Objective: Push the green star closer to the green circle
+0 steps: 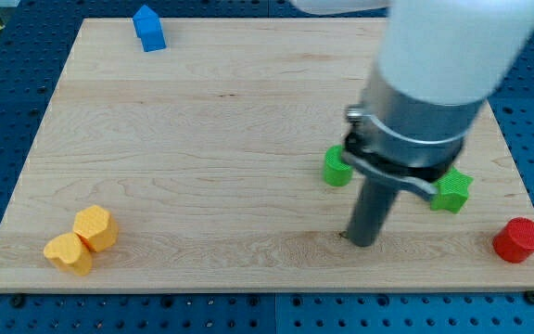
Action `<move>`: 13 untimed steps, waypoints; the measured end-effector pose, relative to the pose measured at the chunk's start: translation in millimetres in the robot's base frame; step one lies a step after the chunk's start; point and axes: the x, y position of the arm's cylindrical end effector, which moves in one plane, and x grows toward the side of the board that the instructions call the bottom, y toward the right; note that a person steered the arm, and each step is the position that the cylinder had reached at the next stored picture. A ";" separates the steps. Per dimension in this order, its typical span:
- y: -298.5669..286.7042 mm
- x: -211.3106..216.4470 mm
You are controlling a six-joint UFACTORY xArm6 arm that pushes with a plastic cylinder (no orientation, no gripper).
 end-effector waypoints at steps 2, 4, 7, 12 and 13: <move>-83.3 -60.0; -87.7 -144.3; 36.9 -156.9; 162.6 -65.3; 146.2 -58.1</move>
